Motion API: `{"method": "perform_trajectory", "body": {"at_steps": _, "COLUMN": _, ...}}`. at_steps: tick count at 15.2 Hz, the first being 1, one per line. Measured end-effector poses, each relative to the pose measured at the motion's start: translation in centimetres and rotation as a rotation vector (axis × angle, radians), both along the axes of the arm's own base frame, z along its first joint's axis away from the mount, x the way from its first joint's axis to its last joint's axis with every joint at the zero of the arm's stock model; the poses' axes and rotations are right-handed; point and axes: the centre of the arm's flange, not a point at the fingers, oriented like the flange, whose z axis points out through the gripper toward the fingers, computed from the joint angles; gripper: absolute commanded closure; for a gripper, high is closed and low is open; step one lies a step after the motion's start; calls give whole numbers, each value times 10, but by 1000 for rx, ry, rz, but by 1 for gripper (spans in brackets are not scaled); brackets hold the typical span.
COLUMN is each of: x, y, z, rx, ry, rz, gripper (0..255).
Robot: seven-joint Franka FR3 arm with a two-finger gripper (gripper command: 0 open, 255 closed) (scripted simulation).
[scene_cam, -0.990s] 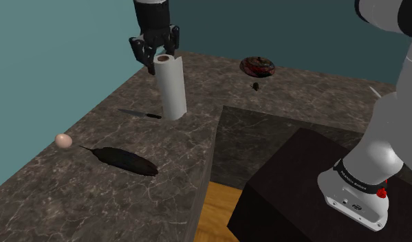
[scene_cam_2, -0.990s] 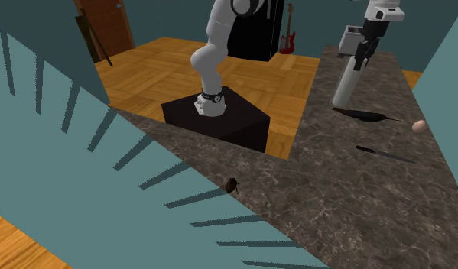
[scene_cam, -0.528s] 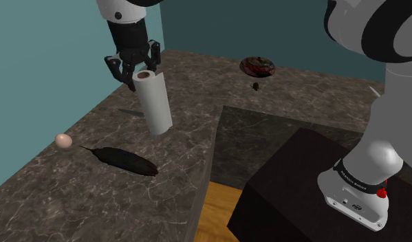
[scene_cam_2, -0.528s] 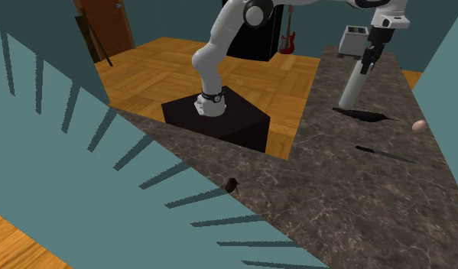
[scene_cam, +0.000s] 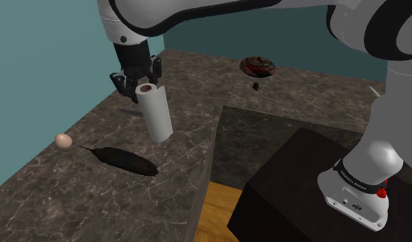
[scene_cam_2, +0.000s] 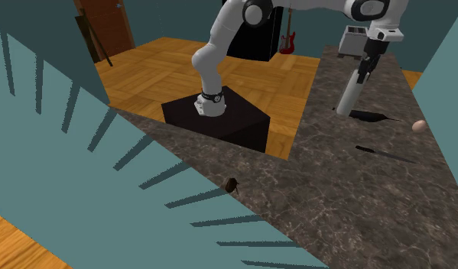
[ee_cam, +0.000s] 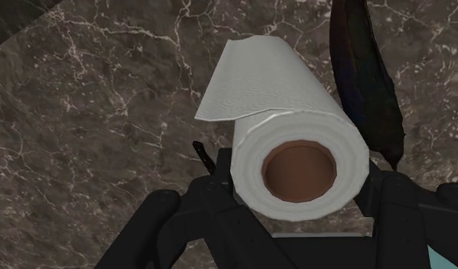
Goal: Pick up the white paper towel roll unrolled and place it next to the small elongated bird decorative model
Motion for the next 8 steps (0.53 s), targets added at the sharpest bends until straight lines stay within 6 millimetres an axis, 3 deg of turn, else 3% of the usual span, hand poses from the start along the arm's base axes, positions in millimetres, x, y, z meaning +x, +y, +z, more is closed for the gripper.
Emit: {"method": "perform_trajectory", "body": {"at_steps": 8, "x": 0, "y": -1, "z": -42, "rx": 0, "ry": 0, "rz": 0, "gripper": 255}}
